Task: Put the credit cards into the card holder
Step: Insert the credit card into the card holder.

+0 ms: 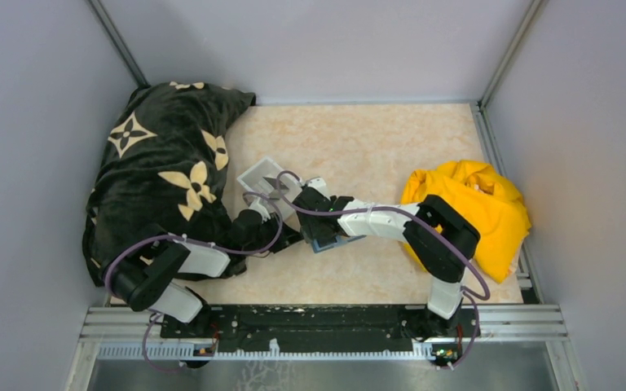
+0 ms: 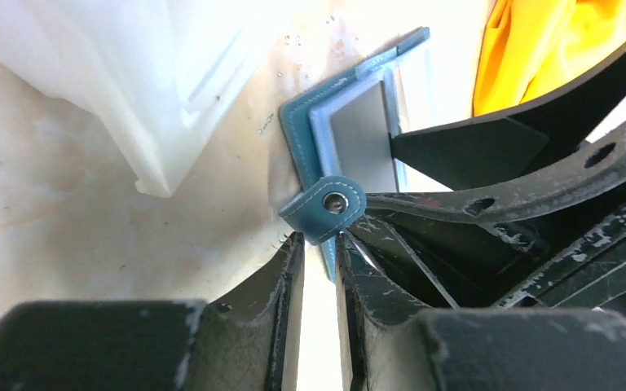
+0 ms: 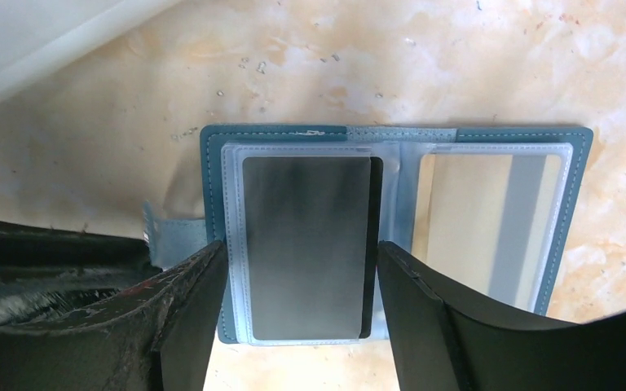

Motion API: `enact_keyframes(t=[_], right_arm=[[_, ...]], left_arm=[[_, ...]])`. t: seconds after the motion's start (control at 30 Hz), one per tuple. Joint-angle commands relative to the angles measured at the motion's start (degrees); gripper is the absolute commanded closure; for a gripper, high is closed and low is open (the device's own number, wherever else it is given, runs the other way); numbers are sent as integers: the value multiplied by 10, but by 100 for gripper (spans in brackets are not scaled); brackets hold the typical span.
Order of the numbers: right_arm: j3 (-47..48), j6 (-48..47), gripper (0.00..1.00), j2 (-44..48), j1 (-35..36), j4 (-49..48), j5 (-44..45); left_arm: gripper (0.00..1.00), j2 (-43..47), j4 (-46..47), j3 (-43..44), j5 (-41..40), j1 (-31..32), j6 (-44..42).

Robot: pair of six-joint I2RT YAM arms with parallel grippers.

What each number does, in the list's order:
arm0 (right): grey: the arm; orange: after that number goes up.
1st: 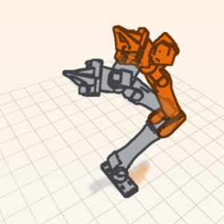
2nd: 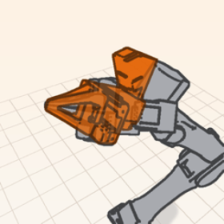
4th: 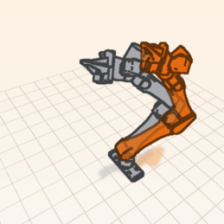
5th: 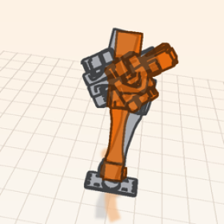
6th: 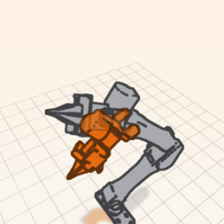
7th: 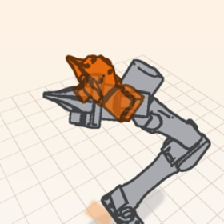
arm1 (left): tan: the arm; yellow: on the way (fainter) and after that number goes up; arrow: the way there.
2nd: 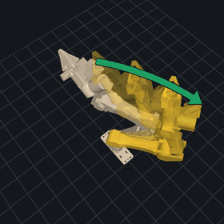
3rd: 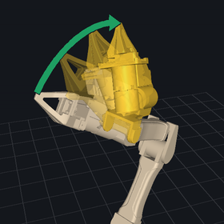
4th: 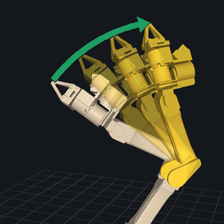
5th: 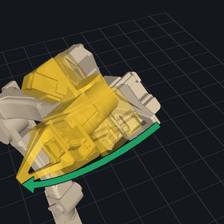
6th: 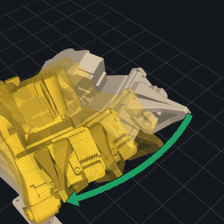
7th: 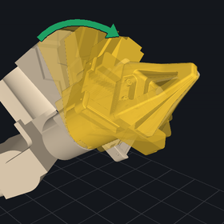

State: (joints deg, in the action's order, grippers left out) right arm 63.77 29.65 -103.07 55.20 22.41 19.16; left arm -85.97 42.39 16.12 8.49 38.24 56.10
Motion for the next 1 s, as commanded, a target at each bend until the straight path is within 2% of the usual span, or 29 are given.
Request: enact_keyframes(t=[0.0,0.1,0.37,0.57,0.77,0.97], right_arm=[[5,-14,32,43,-9,25,4],[1,-17,28,58,-15,15,5],[-18,-21,27,111,-30,9,11],[-92,-5,27,172,-71,-11,4],[-168,-4,27,213,-116,-33,-5],[-190,-4,27,215,-120,-50,-12]], left_arm=[[74,14,-15,-1,-15,2,-6],[74,19,-24,0,-18,2,-5],[74,45,-63,8,-28,8,-10],[71,51,-94,30,-31,14,-22],[44,54,-137,52,-53,40,-36],[32,63,-247,97,-153,98,-58]])
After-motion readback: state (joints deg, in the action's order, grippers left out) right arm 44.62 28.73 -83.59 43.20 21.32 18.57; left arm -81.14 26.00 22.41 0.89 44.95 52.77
